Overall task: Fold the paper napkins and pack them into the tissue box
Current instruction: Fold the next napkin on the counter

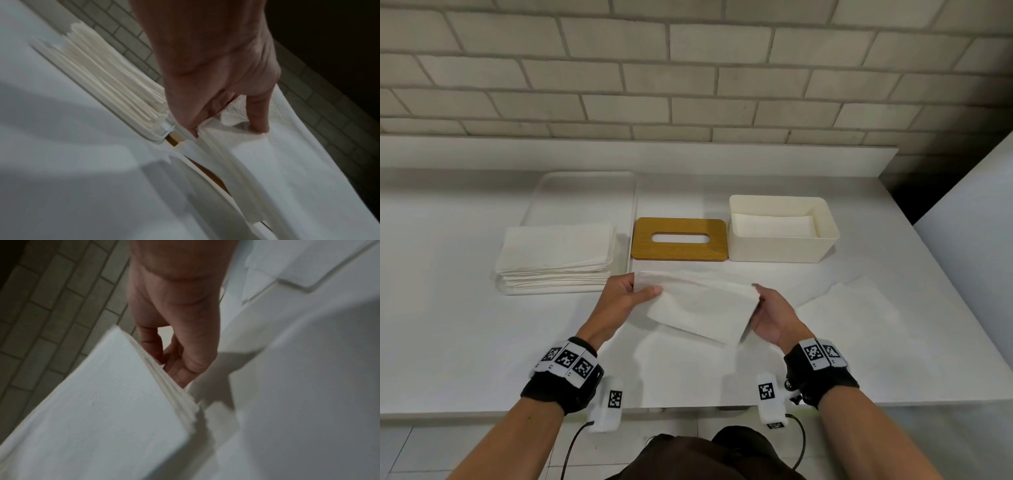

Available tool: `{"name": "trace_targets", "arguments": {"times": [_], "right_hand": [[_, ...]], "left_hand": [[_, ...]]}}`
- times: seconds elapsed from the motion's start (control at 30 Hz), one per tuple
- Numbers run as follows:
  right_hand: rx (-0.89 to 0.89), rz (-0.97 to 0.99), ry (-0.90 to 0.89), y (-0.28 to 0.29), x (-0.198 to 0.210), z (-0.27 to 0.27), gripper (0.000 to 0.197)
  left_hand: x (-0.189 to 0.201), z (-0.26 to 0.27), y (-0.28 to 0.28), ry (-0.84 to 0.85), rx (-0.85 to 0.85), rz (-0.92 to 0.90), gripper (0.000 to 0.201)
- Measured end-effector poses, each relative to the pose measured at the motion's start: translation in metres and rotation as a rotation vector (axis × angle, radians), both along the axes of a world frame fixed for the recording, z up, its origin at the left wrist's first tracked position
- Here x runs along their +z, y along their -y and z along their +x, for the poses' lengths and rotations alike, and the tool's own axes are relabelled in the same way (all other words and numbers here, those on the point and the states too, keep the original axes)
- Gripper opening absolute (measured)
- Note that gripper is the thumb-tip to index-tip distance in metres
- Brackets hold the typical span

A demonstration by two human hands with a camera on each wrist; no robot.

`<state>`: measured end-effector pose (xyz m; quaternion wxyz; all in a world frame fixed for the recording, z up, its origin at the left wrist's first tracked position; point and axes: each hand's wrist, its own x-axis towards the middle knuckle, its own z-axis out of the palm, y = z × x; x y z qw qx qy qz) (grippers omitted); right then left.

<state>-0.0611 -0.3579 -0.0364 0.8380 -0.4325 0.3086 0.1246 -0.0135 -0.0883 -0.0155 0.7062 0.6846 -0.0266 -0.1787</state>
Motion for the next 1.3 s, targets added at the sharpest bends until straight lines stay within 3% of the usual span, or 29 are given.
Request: {"name": "trace_targets", "arguments": {"times": [0.1,0.13,0.23,0.3,0.4,0.53,0.63,0.67,0.7,0.83,0.9,0.97,1.1,1.23,1.3], "right_hand": [[0.014,0.071,0.026,0.002,-0.006,-0.001,0.023],[0.027,0.095,0.042,0.004,-0.008,-0.001,0.034],[0.085,0.169,0.101,0.000,-0.006,0.002,0.068],[0.139,0.107,0.182,-0.004,0.000,0.005,0.077],[0.208,-0.109,0.272,-0.006,0.009,0.008,0.070],[0.232,-0.276,0.197,-0.008,0.009,0.011,0.061],[0.335,-0.358,0.130,-0.012,0.002,0.006,0.023],[0.373,-0.346,0.140,-0.012,-0.001,0.004,0.021],[0.388,-0.310,0.150,-0.013,-0.004,0.002,0.032],[0.426,-0.116,0.290,-0.022,-0.002,-0.003,0.065],[0.353,-0.018,0.320,-0.024,0.010,-0.004,0.060],[0.254,0.079,0.312,-0.022,0.020,-0.001,0.036],[0.191,0.045,0.274,-0.017,0.028,0.002,0.034],[0.196,-0.337,0.096,-0.017,0.010,0.002,0.026],[0.237,-0.416,0.028,-0.018,0.001,-0.002,0.025]], "left_hand": [[-0.005,0.000,-0.003,-0.013,0.014,-0.063,0.054],[-0.006,0.001,-0.003,-0.020,0.011,-0.078,0.061],[-0.006,0.005,-0.003,-0.083,-0.002,-0.159,0.065],[-0.003,0.007,-0.002,-0.116,-0.012,-0.219,0.067],[0.005,0.010,-0.002,-0.152,-0.028,-0.288,0.073],[0.016,0.014,0.000,-0.141,0.008,-0.332,0.068],[0.026,0.016,0.004,-0.127,0.025,-0.336,0.040],[0.031,0.017,0.005,-0.126,0.021,-0.333,0.034],[0.036,0.017,0.007,-0.125,0.004,-0.329,0.034],[0.054,0.015,0.009,-0.125,-0.068,-0.344,0.053],[0.059,0.012,0.010,-0.127,-0.072,-0.349,0.036],[0.059,0.012,0.011,-0.149,-0.058,-0.343,0.029],[0.037,0.018,0.009,-0.263,0.013,-0.212,0.032],[-0.007,0.017,0.002,-0.357,0.087,0.073,0.055],[-0.023,0.013,0.005,-0.368,0.108,0.167,0.051]]}}
